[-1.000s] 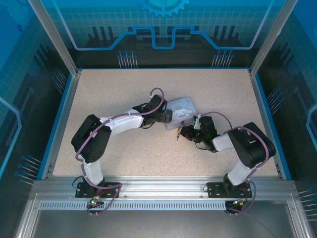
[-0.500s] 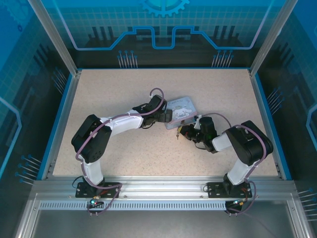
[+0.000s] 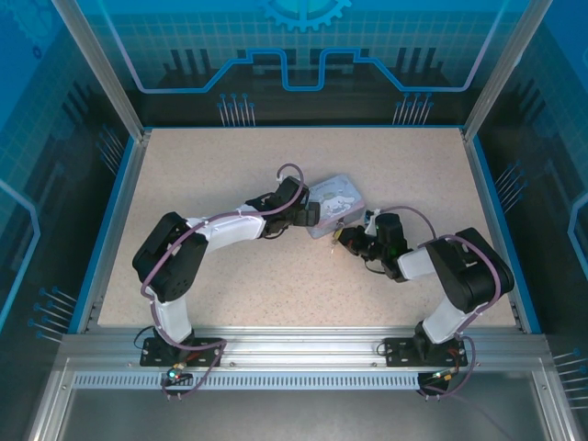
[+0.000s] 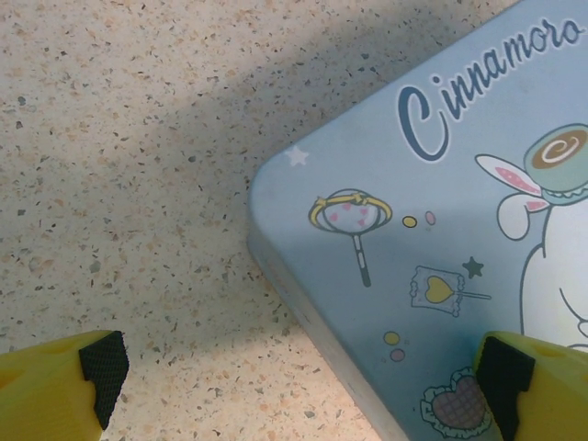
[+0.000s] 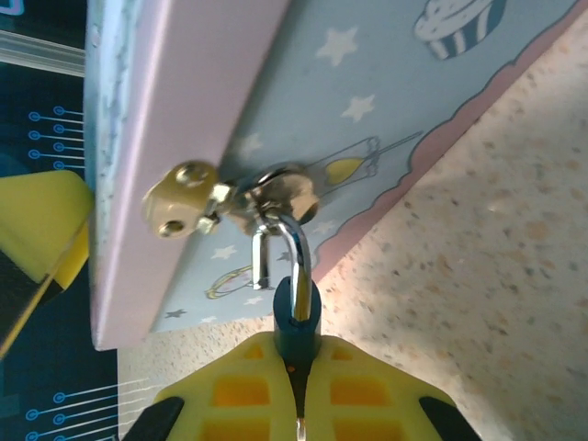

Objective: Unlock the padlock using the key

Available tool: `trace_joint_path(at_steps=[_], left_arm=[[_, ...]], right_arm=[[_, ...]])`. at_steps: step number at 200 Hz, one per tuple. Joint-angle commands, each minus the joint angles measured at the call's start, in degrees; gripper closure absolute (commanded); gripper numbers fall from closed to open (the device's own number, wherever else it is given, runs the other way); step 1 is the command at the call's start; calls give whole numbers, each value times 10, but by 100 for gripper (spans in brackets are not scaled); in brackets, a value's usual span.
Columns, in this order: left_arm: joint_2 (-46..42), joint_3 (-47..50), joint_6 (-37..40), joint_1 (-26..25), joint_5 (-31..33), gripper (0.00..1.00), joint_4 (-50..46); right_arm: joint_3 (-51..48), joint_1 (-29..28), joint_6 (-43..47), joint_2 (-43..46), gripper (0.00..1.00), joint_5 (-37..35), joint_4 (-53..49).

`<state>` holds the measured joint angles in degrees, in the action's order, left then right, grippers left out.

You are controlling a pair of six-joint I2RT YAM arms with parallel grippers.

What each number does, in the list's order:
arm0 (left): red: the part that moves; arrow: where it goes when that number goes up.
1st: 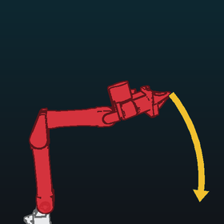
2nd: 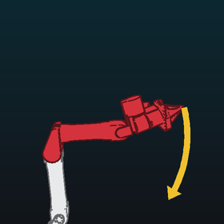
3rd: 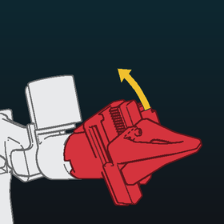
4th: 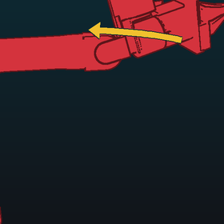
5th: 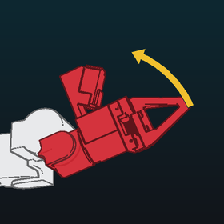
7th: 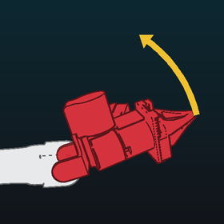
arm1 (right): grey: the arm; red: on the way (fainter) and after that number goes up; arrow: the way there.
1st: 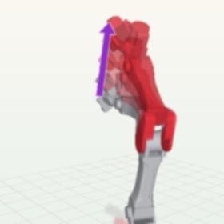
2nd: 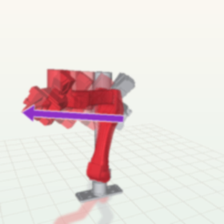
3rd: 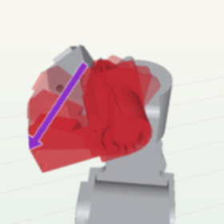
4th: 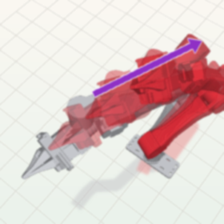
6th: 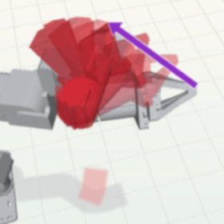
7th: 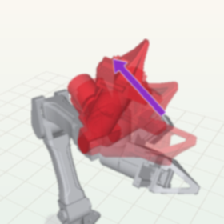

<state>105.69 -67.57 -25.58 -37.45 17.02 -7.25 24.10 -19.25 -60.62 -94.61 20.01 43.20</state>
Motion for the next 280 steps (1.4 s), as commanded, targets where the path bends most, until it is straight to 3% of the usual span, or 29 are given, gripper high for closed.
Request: trace_joint_path(at_steps=[1, 81, 168, 280], left_arm=[[32, 37, 14, -9, -16, 2, -98], [35, 37, 13, -9, -19, 2, -99], [38, 33, 13, -8, -21, 2, -100], [44, 34, 9, -8, -26, 2, -100]], right_arm=[[23, 7, 3, -5, 100, 12, 32], [10, 18, 1, -3, 100, 0, 35], [-9, 60, 45, -11, 100, 32, -8], [4, 65, -26, -46, 100, 34, 85]])
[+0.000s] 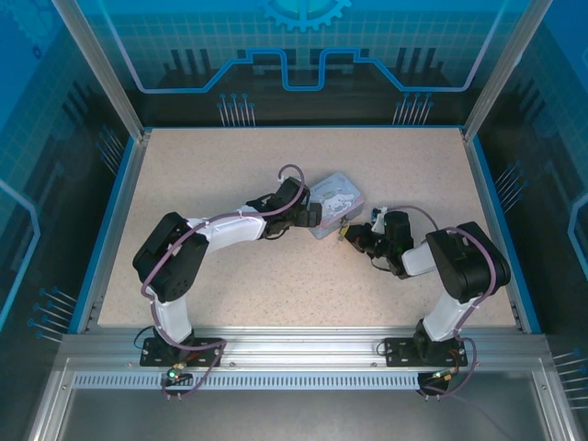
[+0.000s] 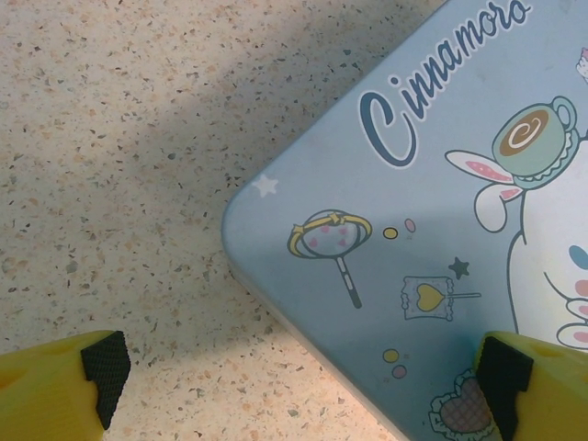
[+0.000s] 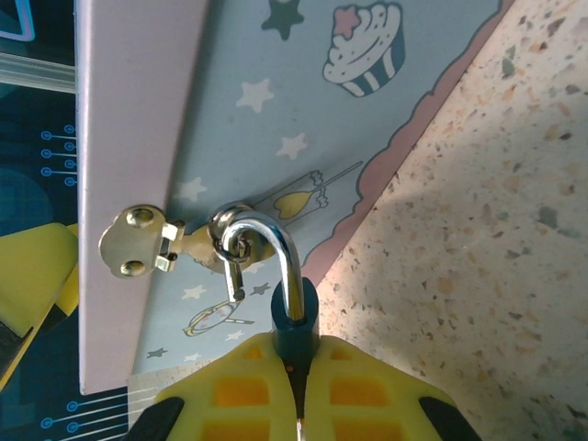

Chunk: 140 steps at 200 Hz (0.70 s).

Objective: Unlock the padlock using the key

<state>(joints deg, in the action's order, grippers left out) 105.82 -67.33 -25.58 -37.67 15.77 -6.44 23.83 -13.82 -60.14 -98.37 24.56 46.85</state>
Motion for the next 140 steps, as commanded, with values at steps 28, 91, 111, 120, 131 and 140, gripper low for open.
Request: trace_joint_path(at_steps=[28, 91, 111, 120, 131, 140], left_arm=[[45, 33, 8, -6, -14, 3, -107], [47, 33, 7, -6, -14, 3, -107], [47, 35, 6, -6, -15, 3, -107], [47, 35, 6, -6, -14, 3, -107], [47, 37, 7, -6, -14, 3, -107], [47, 36, 6, -6, -14, 3, -106]], right_arm=[[9, 11, -55, -9, 100, -18, 73], [20, 9, -67, -14, 100, -36, 71], [23, 10, -69, -18, 100, -45, 72], [23, 11, -69, -20, 100, -49, 72], [24, 10, -74, -24, 100, -58, 76], [24, 10, -79, -27, 100, -67, 83]])
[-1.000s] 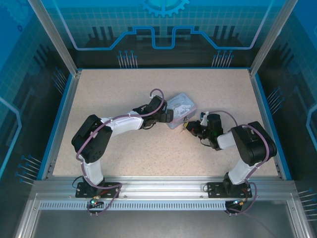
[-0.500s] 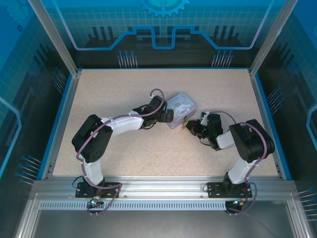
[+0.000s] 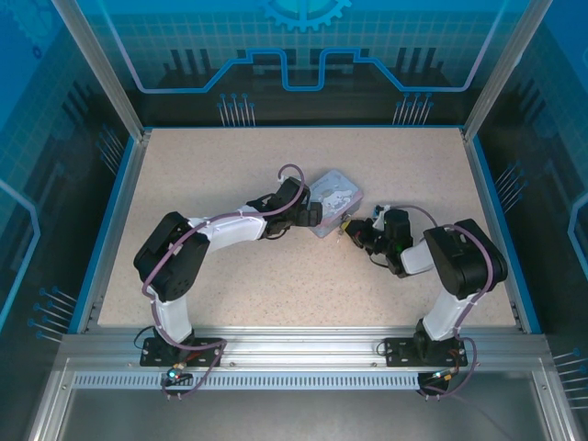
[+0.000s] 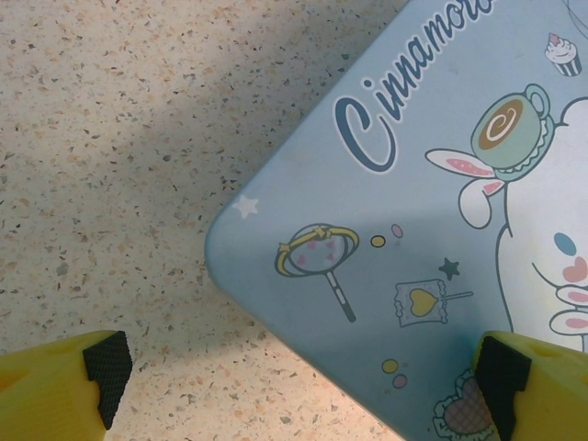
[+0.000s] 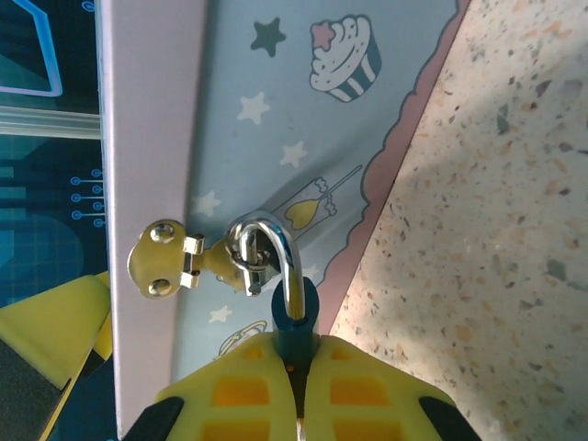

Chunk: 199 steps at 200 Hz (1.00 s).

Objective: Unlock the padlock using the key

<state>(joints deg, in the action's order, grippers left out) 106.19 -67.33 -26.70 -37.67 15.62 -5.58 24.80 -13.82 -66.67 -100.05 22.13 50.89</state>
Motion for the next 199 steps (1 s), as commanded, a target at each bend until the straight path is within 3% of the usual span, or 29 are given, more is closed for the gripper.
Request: trace_joint_path(at_steps=[1, 39, 104, 181, 199], left_arm=[[43, 36, 18, -6, -13, 3, -115], [43, 38, 17, -6, -12, 3, -115], [46, 40, 16, -6, -12, 3, -116], [44, 38, 21, -6, -12, 3, -119], [44, 37, 21, -6, -11, 3, -120]], right_arm=[[15, 10, -15, -11, 100, -43, 44], [18, 11, -41, -34, 100, -60, 90], [46, 24, -45, -45, 100, -49, 79], [156, 62, 119, -31, 100, 87, -182], [163, 74, 138, -32, 100, 103, -204]])
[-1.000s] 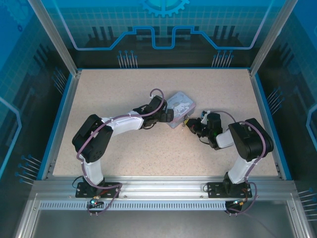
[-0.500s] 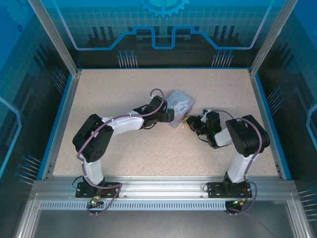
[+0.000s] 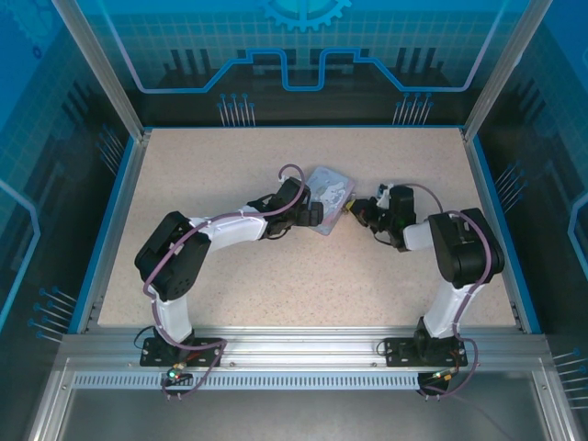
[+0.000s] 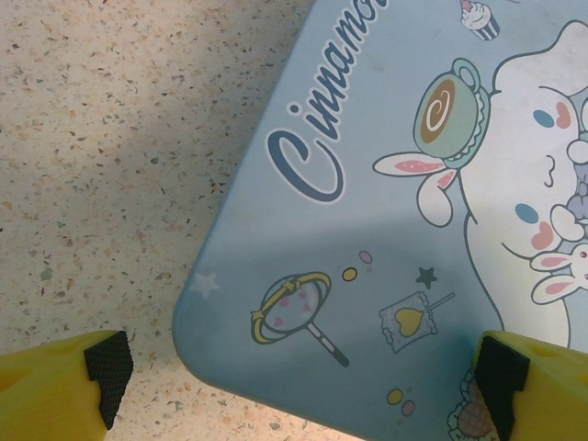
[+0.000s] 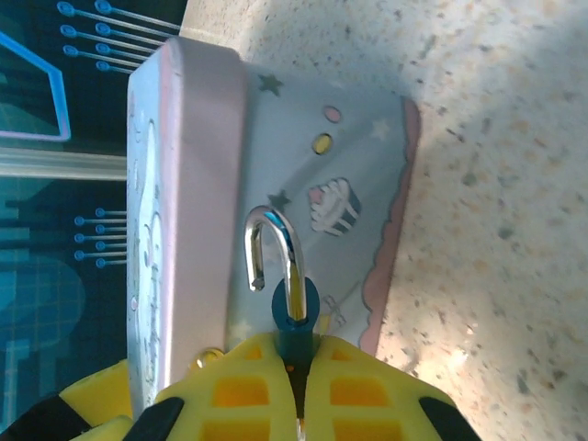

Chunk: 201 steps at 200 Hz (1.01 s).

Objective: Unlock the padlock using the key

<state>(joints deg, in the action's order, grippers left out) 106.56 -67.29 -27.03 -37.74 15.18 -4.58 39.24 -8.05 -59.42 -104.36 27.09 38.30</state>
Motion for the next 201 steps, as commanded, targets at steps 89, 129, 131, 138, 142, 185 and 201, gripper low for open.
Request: trace_joint_path(at_steps=[89, 129, 131, 138, 142, 185, 201], left_arm=[[45, 8, 23, 0, -11, 2, -142], [29, -34, 30, 5, -15, 1, -169], [28, -36, 30, 5, -15, 1, -171], [24, -42, 30, 6, -17, 1, -176], [20, -45, 30, 6, -18, 1, -179], [-24, -50, 17, 6, -39, 1, -192], [-46, -40, 9, 6, -48, 1, -191]], right_arm=[[-48, 71, 80, 97, 100, 63, -116], [-83, 71, 105, 170, 100, 65, -184], [-86, 70, 107, 173, 100, 66, -187], [-92, 71, 111, 186, 100, 68, -202], [-94, 71, 115, 193, 100, 69, -210], [-127, 72, 150, 248, 100, 62, -303], [-139, 72, 155, 248, 100, 65, -306]])
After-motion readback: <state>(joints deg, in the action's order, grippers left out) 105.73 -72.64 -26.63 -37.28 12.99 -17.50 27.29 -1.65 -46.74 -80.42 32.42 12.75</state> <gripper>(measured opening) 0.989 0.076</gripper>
